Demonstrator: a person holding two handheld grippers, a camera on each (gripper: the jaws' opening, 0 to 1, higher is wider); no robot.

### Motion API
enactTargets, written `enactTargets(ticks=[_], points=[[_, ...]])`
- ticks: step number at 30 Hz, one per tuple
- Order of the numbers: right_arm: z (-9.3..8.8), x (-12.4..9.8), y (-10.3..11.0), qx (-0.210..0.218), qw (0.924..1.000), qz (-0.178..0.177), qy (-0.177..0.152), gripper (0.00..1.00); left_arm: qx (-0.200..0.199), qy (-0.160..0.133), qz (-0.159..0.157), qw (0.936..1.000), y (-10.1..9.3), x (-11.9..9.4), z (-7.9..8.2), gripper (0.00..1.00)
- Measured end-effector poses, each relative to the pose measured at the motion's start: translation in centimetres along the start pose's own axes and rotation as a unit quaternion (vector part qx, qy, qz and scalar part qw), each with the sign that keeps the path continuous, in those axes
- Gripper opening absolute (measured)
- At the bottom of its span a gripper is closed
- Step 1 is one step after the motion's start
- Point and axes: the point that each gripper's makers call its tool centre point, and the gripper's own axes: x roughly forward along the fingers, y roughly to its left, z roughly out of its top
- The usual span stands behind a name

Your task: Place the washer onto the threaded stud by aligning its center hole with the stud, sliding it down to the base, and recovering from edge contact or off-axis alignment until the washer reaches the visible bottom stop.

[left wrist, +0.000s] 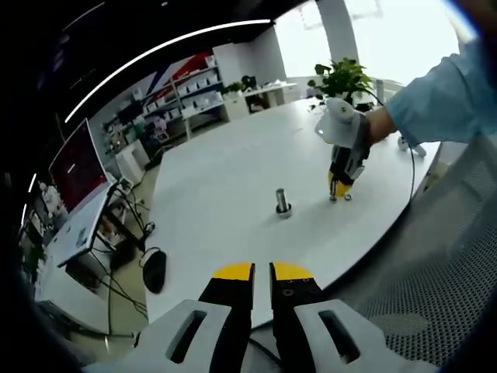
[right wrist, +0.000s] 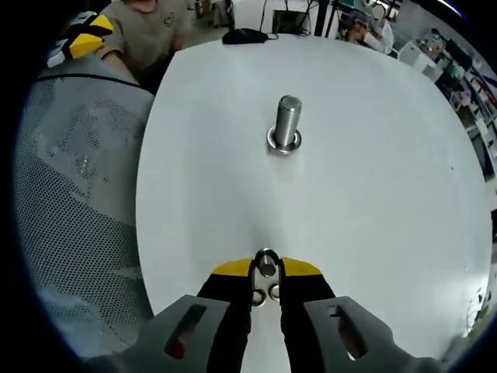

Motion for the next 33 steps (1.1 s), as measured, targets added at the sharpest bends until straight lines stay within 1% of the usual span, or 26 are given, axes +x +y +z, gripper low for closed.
enactTargets(ticks=[6,7,9,11,12,16,18,20,23,28,31,33], points=[[-0.2,0.2,0.1,-0.004,1.0,-0.003,0.004,0.13,0.002,0.003,-0.001,1.0,-0.1,0.0,-0.1,0.05],[-0.3,0.3,0.1,-0.01,0.9999,-0.004,0.006,0.14,0.002,0.003,-0.001,1.0,-0.1,0.0,-0.1,0.05],[-0.3,0.4,0.1,-0.042,0.9991,-0.004,0.006,0.14,0.002,0.002,-0.001,1.0,-0.1,0.0,-0.1,0.05],[-0.3,0.5,0.3,-0.034,0.9994,0.002,0.008,0.14,0.001,0.003,0.0,1.0,0.0,0.0,-0.1,0.05],[-0.5,0.5,0.6,-0.03,0.9994,0.01,0.016,0.14,0.001,0.003,0.0,1.0,0.0,0.0,-0.1,0.05],[-0.4,0.4,0.5,-0.035,0.9993,0.004,0.016,0.17,0.001,0.005,-0.001,1.0,-0.1,0.0,-0.1,0.05],[0.0,0.2,0.5,-0.038,0.9993,0.001,0.001,0.22,0.001,0.004,-0.002,1.0,-0.1,0.0,-0.1,0.05],[0.1,-0.1,0.6,-0.033,0.9995,-0.001,-0.004,0.24,0.002,0.006,-0.003,1.0,-0.2,0.0,-0.2,0.05],[0.0,-0.7,0.5,-0.024,0.9996,-0.003,-0.013,0.24,0.003,0.007,-0.003,1.0,-0.2,0.0,-0.2,0.05],[-0.9,-1.6,0.5,-0.001,0.9998,-0.006,-0.021,0.24,0.006,0.006,-0.007,0.9999,-0.3,0.0,-0.1,0.05],[-1.5,-2.1,0.5,0.023,0.9994,-0.006,-0.025,0.24,0.007,0.006,-0.007,0.9999,-0.3,0.0,-0.1,0.05],[-1.8,-2.7,0.4,0.028,0.9991,-0.01,-0.031,0.24,0.007,0.007,-0.008,0.9999,-0.4,0.0,-0.2,0.05]])
